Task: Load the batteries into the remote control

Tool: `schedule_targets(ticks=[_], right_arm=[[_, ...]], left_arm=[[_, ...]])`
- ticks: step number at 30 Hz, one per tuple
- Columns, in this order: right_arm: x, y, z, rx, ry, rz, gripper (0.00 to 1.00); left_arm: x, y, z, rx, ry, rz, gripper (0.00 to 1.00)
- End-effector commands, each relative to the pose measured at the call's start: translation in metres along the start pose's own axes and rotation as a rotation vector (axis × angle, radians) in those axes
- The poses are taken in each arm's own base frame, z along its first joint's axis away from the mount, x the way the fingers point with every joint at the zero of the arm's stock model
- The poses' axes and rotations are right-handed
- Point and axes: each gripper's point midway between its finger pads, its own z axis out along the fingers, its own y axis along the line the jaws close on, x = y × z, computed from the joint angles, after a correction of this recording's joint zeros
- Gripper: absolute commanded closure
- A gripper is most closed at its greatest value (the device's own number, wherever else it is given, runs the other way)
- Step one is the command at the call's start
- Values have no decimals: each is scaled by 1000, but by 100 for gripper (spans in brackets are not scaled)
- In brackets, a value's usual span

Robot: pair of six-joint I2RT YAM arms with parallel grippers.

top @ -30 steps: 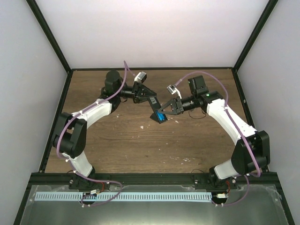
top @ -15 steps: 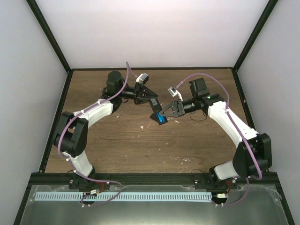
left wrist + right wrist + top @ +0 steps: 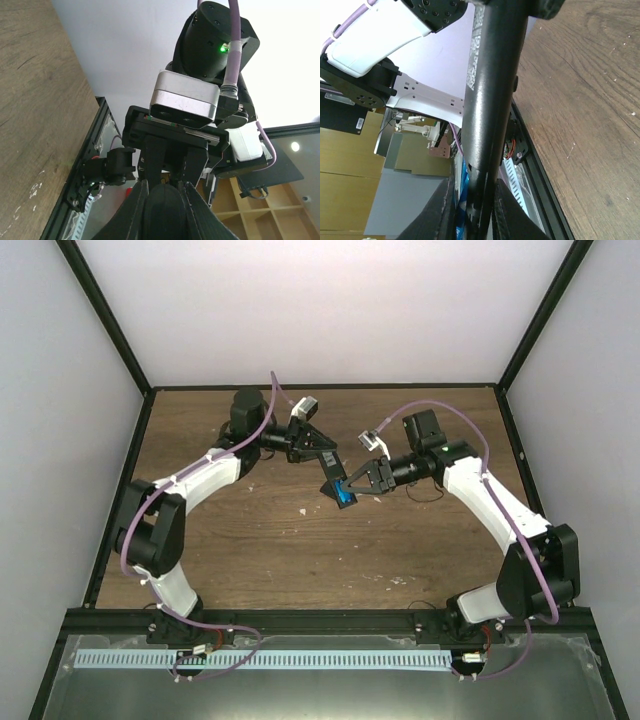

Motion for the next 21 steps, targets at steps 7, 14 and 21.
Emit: schedule_targets(ticks=[7, 14, 21], right_arm=[[10, 2, 1, 7, 14, 2, 95], [2, -1, 0, 37, 1, -16, 99], [-1, -3, -1, 64, -7, -22, 97]], left_arm=[[-8, -25, -5, -16, -66, 66, 100], [-8, -24, -5, -18, -70, 63, 100], [-9, -25, -5, -17, -67, 66, 100]])
